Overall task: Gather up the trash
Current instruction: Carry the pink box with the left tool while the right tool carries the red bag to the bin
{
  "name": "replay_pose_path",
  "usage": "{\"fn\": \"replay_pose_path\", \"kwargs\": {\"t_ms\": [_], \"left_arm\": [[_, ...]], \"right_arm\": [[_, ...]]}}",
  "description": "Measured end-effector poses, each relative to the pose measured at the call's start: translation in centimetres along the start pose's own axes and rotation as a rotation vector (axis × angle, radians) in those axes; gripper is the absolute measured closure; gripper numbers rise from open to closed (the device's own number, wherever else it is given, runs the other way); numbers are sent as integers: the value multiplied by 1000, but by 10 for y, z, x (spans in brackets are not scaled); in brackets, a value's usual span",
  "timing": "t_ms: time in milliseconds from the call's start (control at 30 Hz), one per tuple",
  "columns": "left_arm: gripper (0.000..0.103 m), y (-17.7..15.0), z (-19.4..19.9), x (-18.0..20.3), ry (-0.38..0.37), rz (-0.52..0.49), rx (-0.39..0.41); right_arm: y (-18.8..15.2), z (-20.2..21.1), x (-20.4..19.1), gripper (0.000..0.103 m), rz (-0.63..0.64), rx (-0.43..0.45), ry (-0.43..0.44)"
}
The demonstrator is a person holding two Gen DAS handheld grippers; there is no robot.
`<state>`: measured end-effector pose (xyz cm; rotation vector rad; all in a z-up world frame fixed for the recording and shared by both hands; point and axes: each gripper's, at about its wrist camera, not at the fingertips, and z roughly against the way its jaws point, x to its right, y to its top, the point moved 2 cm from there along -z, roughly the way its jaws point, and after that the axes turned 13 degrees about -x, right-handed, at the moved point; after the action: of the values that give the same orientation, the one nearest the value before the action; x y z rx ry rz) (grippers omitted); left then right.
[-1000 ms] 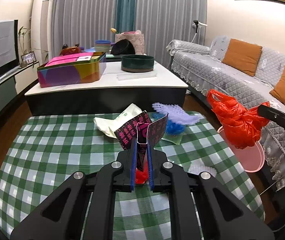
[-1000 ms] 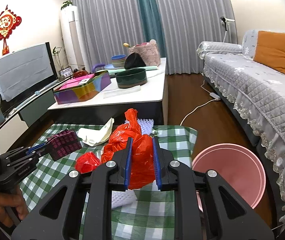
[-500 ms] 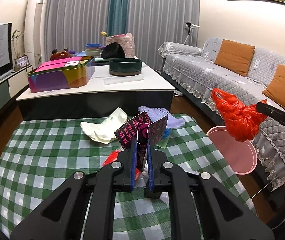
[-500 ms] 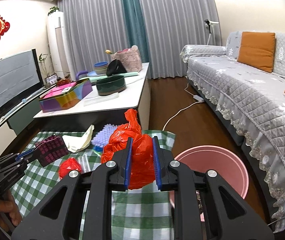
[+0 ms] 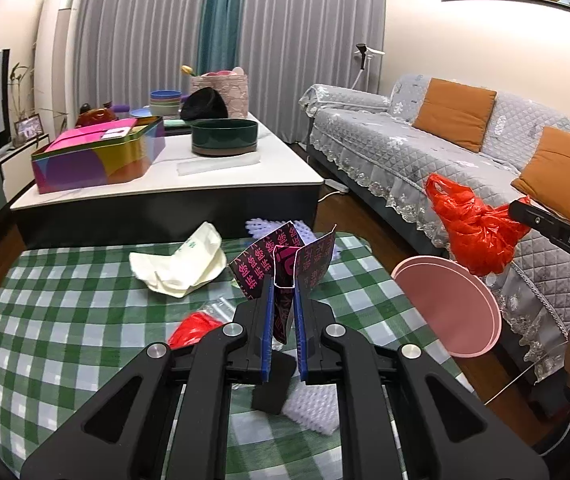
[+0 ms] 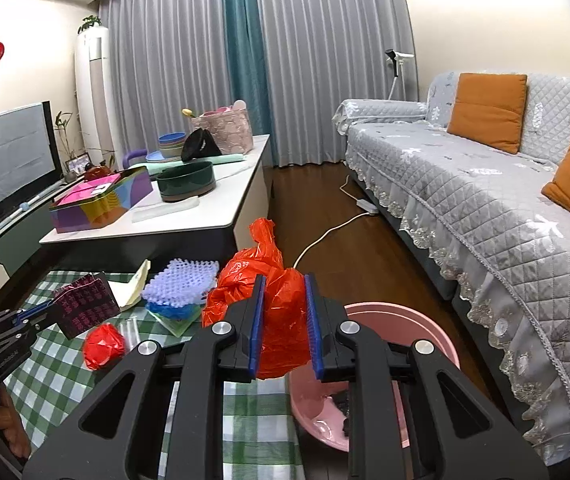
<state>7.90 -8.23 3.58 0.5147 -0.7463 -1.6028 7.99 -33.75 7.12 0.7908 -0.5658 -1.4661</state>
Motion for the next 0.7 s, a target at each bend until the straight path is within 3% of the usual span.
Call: {"fn": "replay_pose_path", "kwargs": {"t_ms": [700], "left_arm": [[94, 13, -35, 54, -76, -59, -35]], "right_arm": [[-2, -5, 51, 84, -78, 4, -123]]}}
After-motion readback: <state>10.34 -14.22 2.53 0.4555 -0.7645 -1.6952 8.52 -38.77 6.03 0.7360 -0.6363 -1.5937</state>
